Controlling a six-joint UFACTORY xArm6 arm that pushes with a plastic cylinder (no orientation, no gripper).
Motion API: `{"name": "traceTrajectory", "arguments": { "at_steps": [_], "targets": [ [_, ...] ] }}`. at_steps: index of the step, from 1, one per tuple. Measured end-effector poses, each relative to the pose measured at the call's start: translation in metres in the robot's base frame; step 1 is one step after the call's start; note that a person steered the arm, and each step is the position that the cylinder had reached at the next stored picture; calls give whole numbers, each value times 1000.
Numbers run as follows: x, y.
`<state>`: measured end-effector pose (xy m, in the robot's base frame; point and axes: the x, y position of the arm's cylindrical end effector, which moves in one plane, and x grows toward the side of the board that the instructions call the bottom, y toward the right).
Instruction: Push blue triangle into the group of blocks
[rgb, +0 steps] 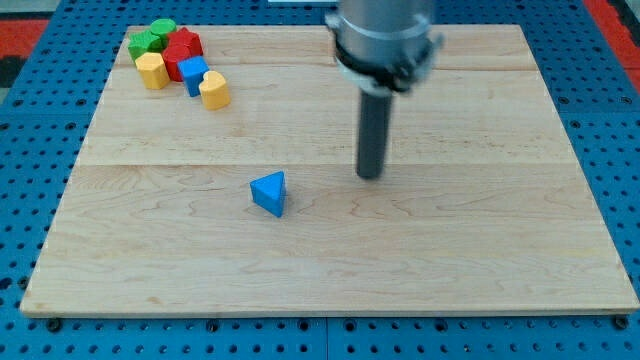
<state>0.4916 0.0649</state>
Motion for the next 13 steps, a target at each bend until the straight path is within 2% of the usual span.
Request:
{"name": "traceTrajectory", "arguments": {
  "at_steps": [1, 4, 6, 7, 8, 9, 10, 11, 12, 13],
  "targets": [
    [42, -37],
    [-7, -164],
    [-30, -228],
    [-34, -230],
    [5, -222],
    [-18, -276],
    [-77, -277],
    [-73, -254],
    [-41, -269],
    [-8, -229]
  ]
}}
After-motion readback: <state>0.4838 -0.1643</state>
